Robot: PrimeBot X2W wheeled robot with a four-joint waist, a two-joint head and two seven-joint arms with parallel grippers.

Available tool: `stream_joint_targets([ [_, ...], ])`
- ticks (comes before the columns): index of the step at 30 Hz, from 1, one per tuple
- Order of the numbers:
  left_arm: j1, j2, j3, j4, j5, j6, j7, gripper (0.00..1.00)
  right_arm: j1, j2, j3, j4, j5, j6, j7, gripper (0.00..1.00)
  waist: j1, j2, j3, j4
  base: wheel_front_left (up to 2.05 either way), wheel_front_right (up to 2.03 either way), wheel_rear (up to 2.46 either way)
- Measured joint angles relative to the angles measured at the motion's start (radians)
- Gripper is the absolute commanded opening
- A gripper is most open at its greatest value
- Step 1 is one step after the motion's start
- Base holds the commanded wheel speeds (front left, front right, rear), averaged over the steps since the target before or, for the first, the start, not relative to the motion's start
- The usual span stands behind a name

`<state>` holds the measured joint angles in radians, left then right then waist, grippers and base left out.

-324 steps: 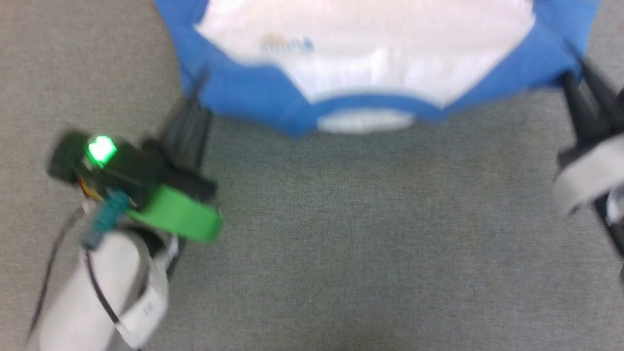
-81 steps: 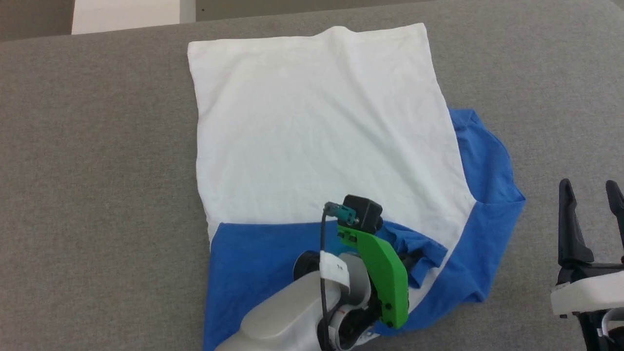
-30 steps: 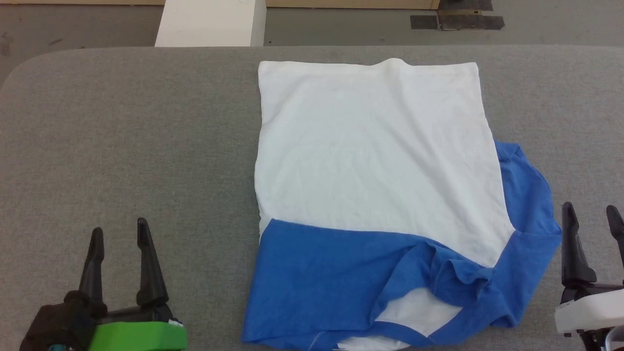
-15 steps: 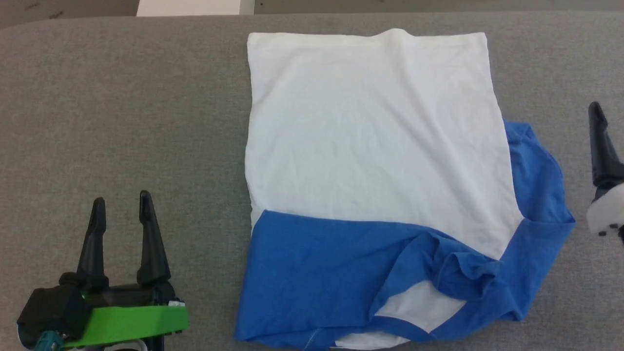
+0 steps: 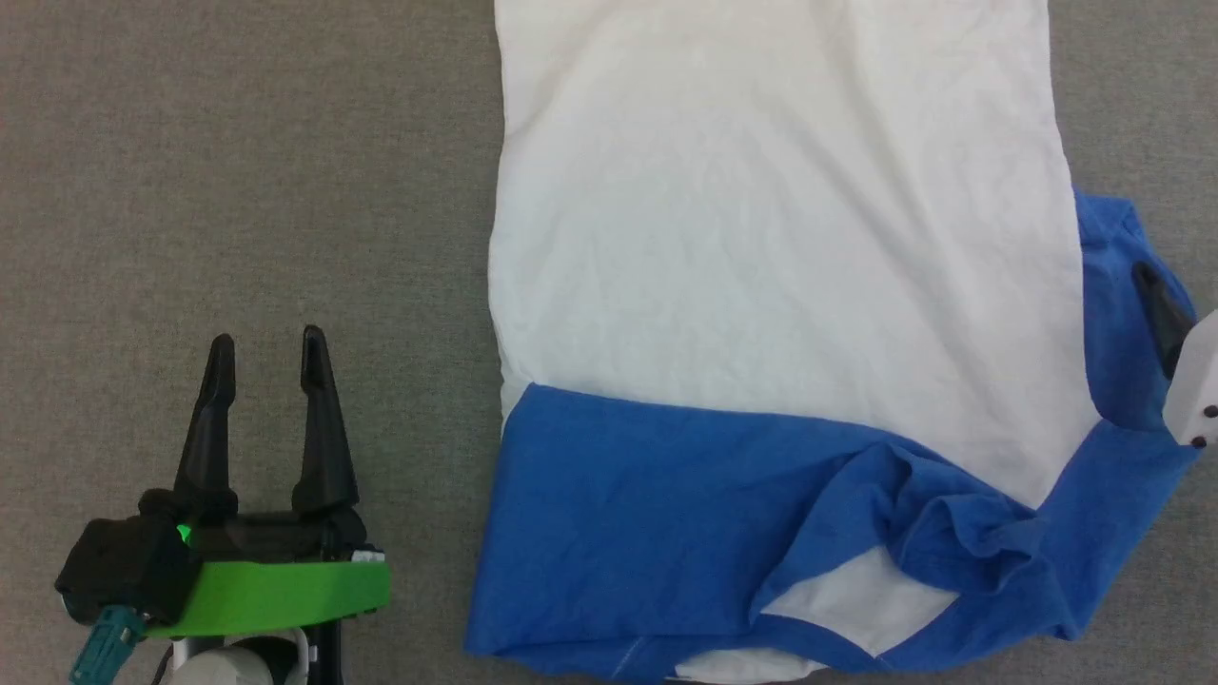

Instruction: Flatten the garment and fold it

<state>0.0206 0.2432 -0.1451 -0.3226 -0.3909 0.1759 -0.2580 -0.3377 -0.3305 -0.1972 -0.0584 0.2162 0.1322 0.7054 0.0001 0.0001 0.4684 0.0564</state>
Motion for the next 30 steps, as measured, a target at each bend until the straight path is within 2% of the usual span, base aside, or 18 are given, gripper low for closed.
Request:
stream_joint_targets([
  [2,-0.004,-0.002,0.001,0.005,0.004,-0.008,0.000,1.00,0.000,0.006,0.006,0.018,0.012,0.000,0.001,1.00,0.0000,0.0000,0.012,0.009,0.00,0.00,0.00],
  [3,-0.006,-0.003,0.001,0.009,0.004,-0.009,0.000,1.00,0.000,0.008,0.013,0.028,0.018,0.000,0.003,0.95,0.0000,0.0000,0.018,0.013,0.00,0.00,0.00],
  [4,-0.007,-0.004,0.001,0.013,0.004,-0.011,0.000,1.00,-0.002,0.018,0.007,0.039,0.023,0.000,0.003,0.47,0.0000,0.0000,0.023,0.017,0.00,0.00,0.00],
  [5,-0.009,-0.006,0.002,0.016,0.004,-0.015,0.000,1.00,-0.005,0.026,-0.001,0.049,0.023,0.000,0.003,0.10,0.0000,0.0000,0.027,0.019,0.00,0.00,0.00],
  [6,-0.011,-0.007,0.001,0.021,0.005,-0.018,0.000,1.00,-0.013,0.032,-0.005,0.057,0.022,0.000,-0.003,0.00,0.0000,0.0000,0.031,0.021,0.00,0.00,0.00],
  [12,-0.023,-0.014,0.002,0.037,0.013,-0.027,0.000,1.00,-0.060,0.084,-0.081,0.104,-0.014,0.000,-0.098,0.00,0.0000,0.0000,0.032,0.010,0.00,0.00,0.00],
  [17,-0.023,-0.015,0.000,0.053,0.013,-0.031,0.000,1.00,-0.063,0.093,-0.207,0.123,-0.044,0.000,-0.149,0.00,0.0000,0.0000,0.004,-0.012,0.00,0.00,0.00],
  [24,-0.021,-0.017,-0.005,0.055,0.013,-0.033,0.000,1.00,0.072,0.142,-0.360,0.140,-0.060,0.000,-0.151,0.00,0.0000,0.0000,-0.023,-0.038,0.00,0.00,0.00],
  [27,-0.021,-0.016,-0.006,0.054,0.013,-0.033,0.001,1.00,0.114,0.173,-0.388,0.147,-0.076,0.000,-0.159,0.00,0.0000,0.0000,-0.023,-0.042,0.00,0.00,0.00],
  [28,-0.021,-0.016,-0.006,0.054,0.013,-0.033,0.002,1.00,0.116,0.181,-0.393,0.147,-0.078,0.000,-0.169,0.23,0.0000,0.0000,-0.023,-0.043,0.00,0.00,0.00],
  [29,-0.020,-0.015,-0.006,0.054,0.013,-0.033,0.003,1.00,0.116,0.186,-0.393,0.145,-0.078,0.000,-0.176,0.80,0.0000,0.0000,-0.023,-0.045,0.00,0.00,0.00],
  [30,-0.020,-0.014,-0.005,0.053,0.013,-0.033,0.003,1.00,0.116,0.189,-0.390,0.142,-0.078,0.000,-0.187,1.00,0.0000,0.0000,-0.022,-0.046,0.00,0.00,0.00],
])
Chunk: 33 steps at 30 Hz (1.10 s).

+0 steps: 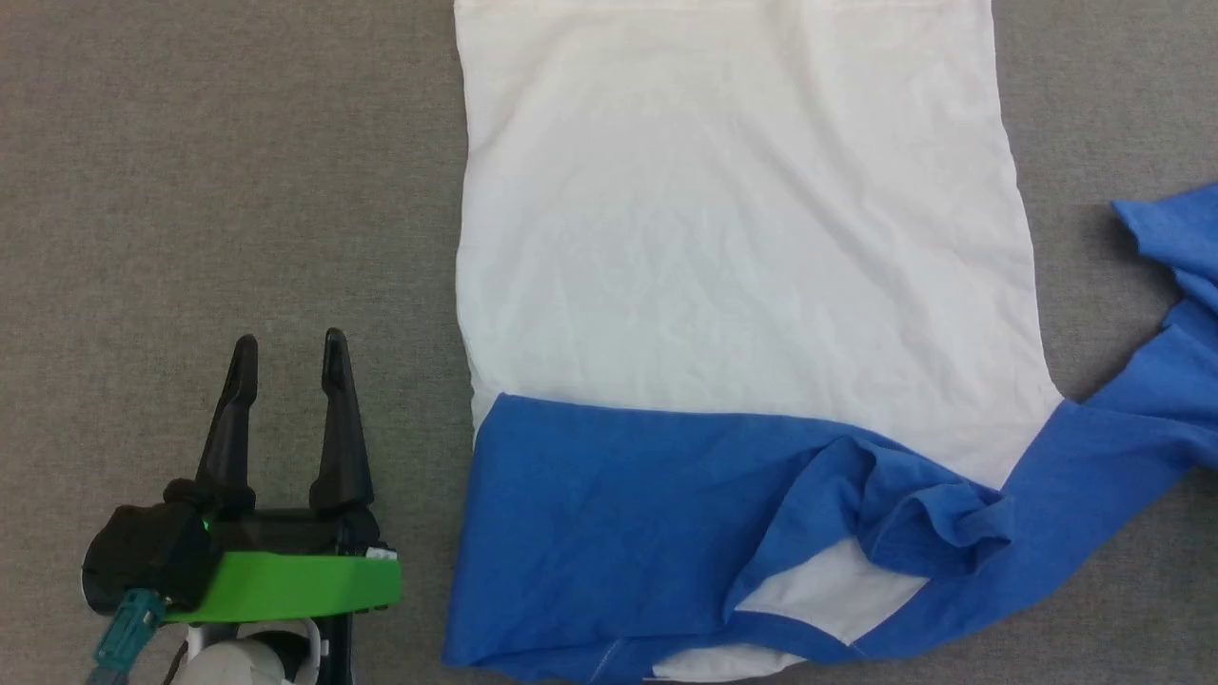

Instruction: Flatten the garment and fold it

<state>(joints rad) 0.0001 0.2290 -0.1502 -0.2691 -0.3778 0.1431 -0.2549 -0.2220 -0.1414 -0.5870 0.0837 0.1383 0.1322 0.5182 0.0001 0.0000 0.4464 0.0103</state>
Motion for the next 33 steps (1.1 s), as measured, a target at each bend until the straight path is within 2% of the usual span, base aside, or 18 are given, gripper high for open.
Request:
stream_joint_targets([
  [6,0.000,0.012,0.001,-0.008,0.001,0.000,0.007,1.00,-0.037,-0.016,0.067,-0.105,0.026,0.000,-0.028,1.00,0.0000,0.0000,0.003,-0.009,0.00,0.00,0.00],
  [9,0.000,0.020,0.003,-0.021,0.002,0.000,0.009,1.00,-0.091,-0.051,0.097,-0.187,0.060,0.000,0.003,1.00,0.0000,0.0000,0.007,-0.011,0.00,0.00,0.00],
  [13,-0.001,0.023,0.003,-0.037,0.002,0.000,0.013,1.00,-0.144,-0.132,0.138,-0.236,0.061,0.000,0.084,1.00,-0.0001,0.0000,0.020,-0.010,0.00,0.00,0.00],
  [18,-0.018,0.024,-0.009,-0.046,0.003,-0.002,0.016,1.00,-0.224,-0.170,0.149,-0.220,0.062,0.000,0.171,1.00,-0.0001,0.0000,0.056,0.001,0.00,0.00,0.00],
  [24,-0.051,0.023,-0.025,-0.035,0.003,-0.015,0.016,1.00,-0.240,-0.195,0.152,-0.159,0.043,0.000,0.276,1.00,0.0000,0.0000,0.106,0.029,0.00,0.00,0.00],
  [33,-0.067,0.021,-0.031,-0.015,0.003,-0.029,0.013,1.00,-0.248,-0.244,0.131,-0.086,0.022,0.000,0.311,1.00,-0.0001,0.0000,0.158,0.079,0.00,0.00,0.00],
])
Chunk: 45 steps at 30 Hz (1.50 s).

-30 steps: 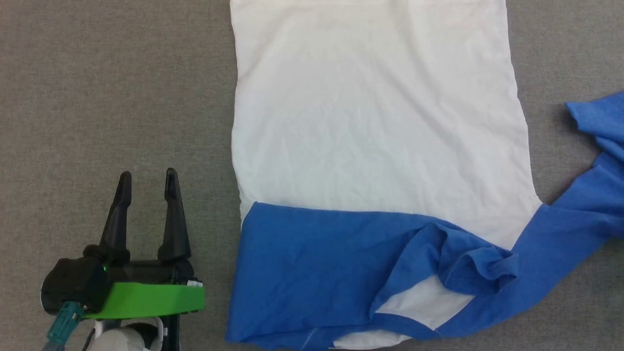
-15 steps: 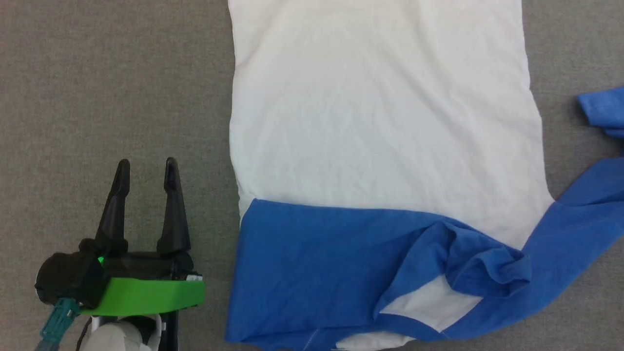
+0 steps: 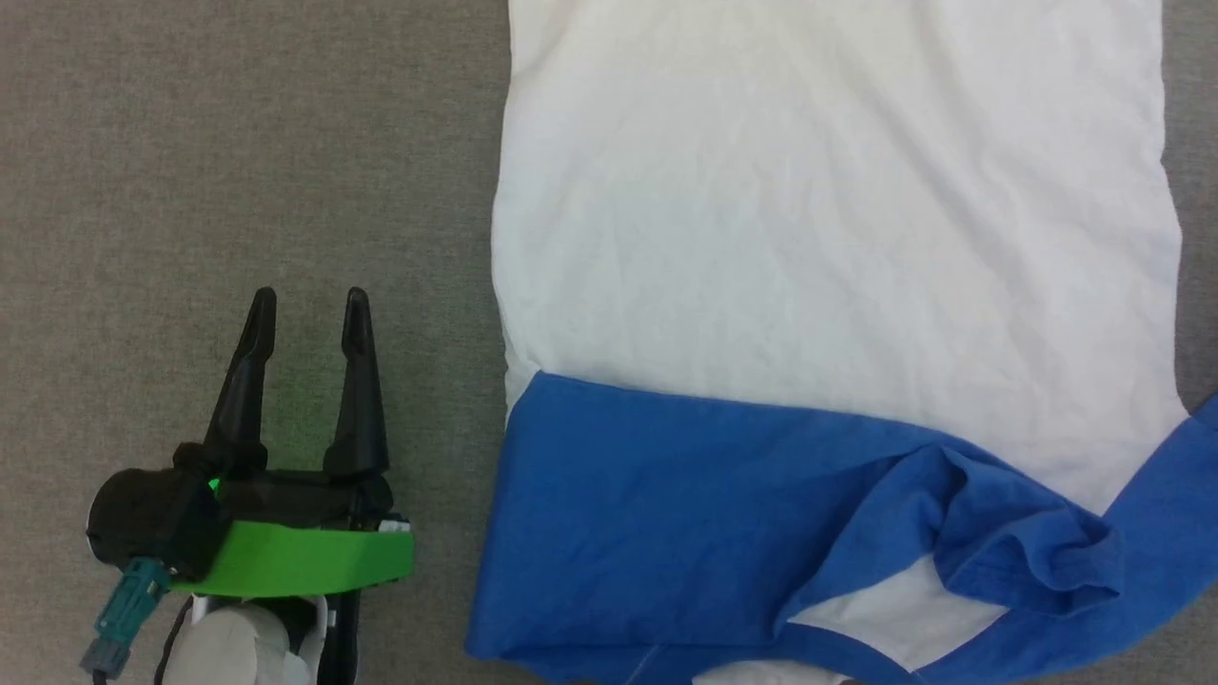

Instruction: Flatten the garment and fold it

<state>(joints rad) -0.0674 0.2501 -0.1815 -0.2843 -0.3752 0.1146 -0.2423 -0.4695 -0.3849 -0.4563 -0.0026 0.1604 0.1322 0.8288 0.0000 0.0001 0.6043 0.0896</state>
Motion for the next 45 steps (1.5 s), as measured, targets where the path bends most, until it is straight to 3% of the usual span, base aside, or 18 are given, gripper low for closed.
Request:
stream_joint_targets([
  [3,-0.002,0.000,-0.002,0.003,0.000,-0.001,-0.001,1.00,-0.002,-0.016,-0.008,0.010,0.009,0.000,0.004,1.00,0.0000,0.0000,0.013,0.008,0.00,0.00,0.00],
  [4,-0.003,0.000,-0.003,0.005,0.000,-0.002,-0.002,1.00,-0.003,-0.017,-0.011,0.013,0.013,0.000,0.010,0.83,0.0000,0.0000,0.017,0.010,0.00,0.00,0.00],
  [7,-0.013,0.000,-0.004,0.006,0.000,-0.008,-0.002,1.00,-0.018,-0.014,-0.022,0.016,0.021,0.000,0.021,0.09,0.0000,-0.0001,0.029,0.012,0.00,0.00,0.00],
  [8,-0.017,0.000,-0.004,0.006,0.001,-0.008,-0.002,1.00,-0.025,-0.010,-0.026,0.016,0.021,0.000,0.021,0.00,0.0000,0.0000,0.032,0.011,0.00,0.00,0.00],
  [16,-0.026,0.003,-0.001,0.018,0.006,-0.008,-0.006,1.00,-0.046,0.024,-0.029,0.029,0.015,0.000,-0.039,0.00,0.0000,0.0000,0.016,-0.007,0.00,0.00,0.00],
  [25,-0.014,0.001,0.005,0.047,0.006,-0.008,-0.007,1.00,-0.086,0.047,-0.081,-0.007,0.006,0.000,-0.169,0.00,0.0000,0.0000,-0.090,-0.023,0.00,0.00,0.00],
  [35,0.084,-0.001,0.026,0.049,-0.007,0.002,-0.010,1.00,-0.059,0.016,-0.226,-0.110,-0.005,0.000,-0.187,0.00,0.0000,0.0000,-0.258,-0.037,0.00,0.00,0.00],
  [45,0.137,-0.001,0.032,0.030,-0.022,0.020,-0.010,1.00,0.057,0.026,-0.330,-0.102,0.000,0.000,-0.206,0.00,0.0000,0.0000,-0.372,-0.048,0.00,0.00,0.00],
])
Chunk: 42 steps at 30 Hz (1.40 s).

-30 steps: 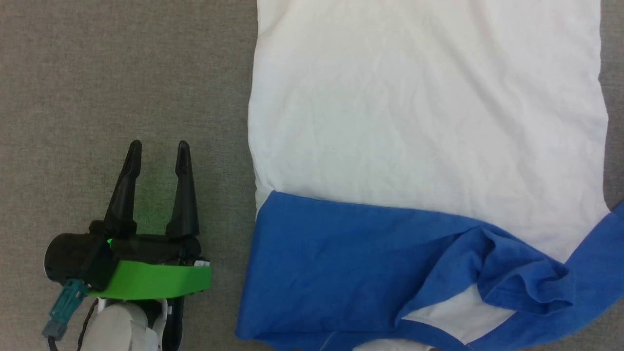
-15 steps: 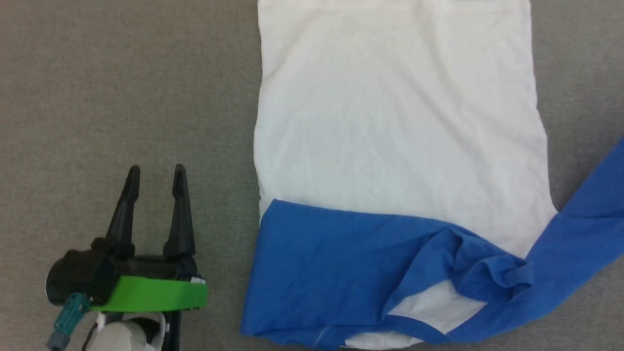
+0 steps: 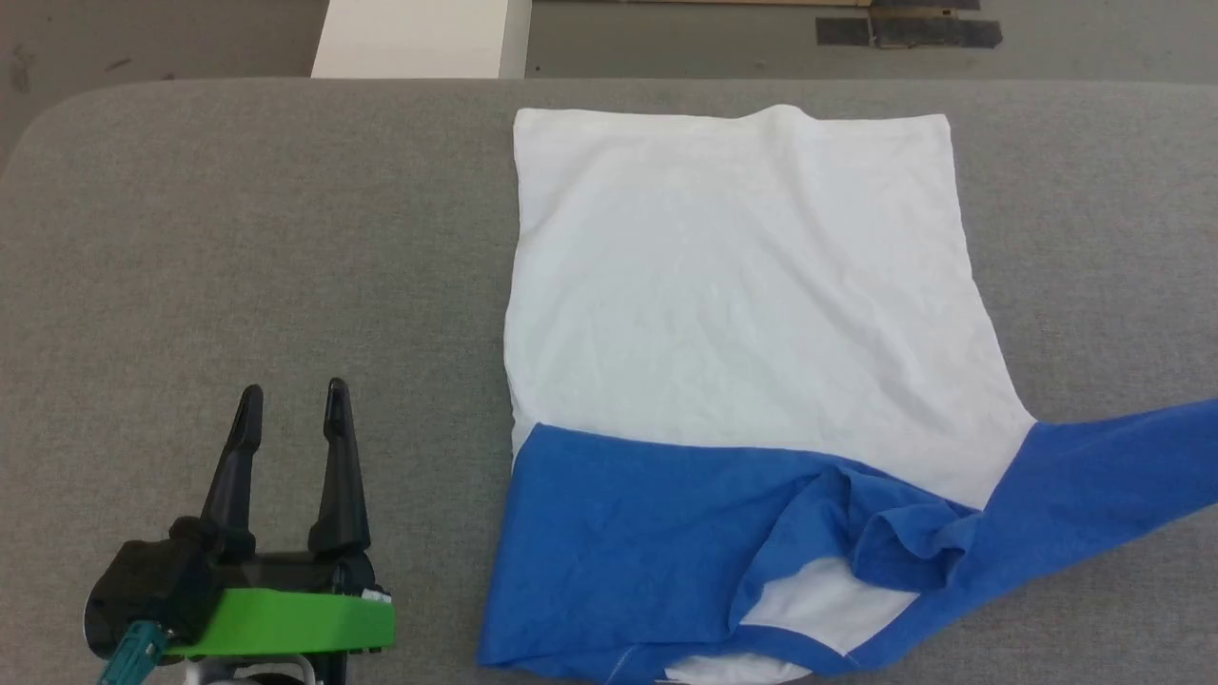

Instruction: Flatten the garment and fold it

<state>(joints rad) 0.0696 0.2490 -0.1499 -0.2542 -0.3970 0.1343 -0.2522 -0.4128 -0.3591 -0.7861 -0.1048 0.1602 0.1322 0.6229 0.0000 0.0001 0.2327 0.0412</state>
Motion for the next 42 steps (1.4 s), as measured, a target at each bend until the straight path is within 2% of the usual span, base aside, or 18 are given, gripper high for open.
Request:
stream_joint_targets([
  [5,0.005,0.000,-0.002,-0.009,0.000,0.004,0.002,1.00,0.025,0.004,0.012,0.008,0.012,0.000,-0.017,0.00,0.0000,0.0000,-0.023,-0.006,0.00,0.00,0.00],
  [10,0.012,0.000,-0.007,-0.014,0.000,0.011,0.005,1.00,0.035,-0.003,0.096,-0.020,0.052,0.000,-0.030,0.00,0.0000,0.0000,-0.032,-0.005,0.00,0.00,0.00],
  [21,0.016,0.000,-0.022,-0.014,-0.001,0.018,0.013,1.00,0.040,0.046,0.487,-0.235,0.154,0.000,0.029,0.00,-0.0001,0.0000,-0.063,0.009,0.00,0.00,0.00],
  [30,0.033,0.000,-0.030,-0.015,-0.008,0.021,0.015,1.00,0.061,0.157,0.829,-0.326,0.162,0.000,0.086,0.00,0.0000,0.0000,-0.084,0.044,0.00,0.00,0.00],
  [36,0.034,-0.002,-0.039,-0.013,-0.009,0.022,0.022,1.00,0.070,0.198,1.024,-0.266,0.172,0.000,0.080,0.00,0.0000,0.0000,-0.090,0.079,0.00,0.00,0.00],
  [42,0.039,-0.005,-0.046,-0.010,-0.017,0.025,0.022,1.00,0.076,0.217,1.193,-0.083,0.184,0.000,0.014,0.00,-0.0001,0.0000,-0.090,0.109,0.00,0.00,0.00],
])
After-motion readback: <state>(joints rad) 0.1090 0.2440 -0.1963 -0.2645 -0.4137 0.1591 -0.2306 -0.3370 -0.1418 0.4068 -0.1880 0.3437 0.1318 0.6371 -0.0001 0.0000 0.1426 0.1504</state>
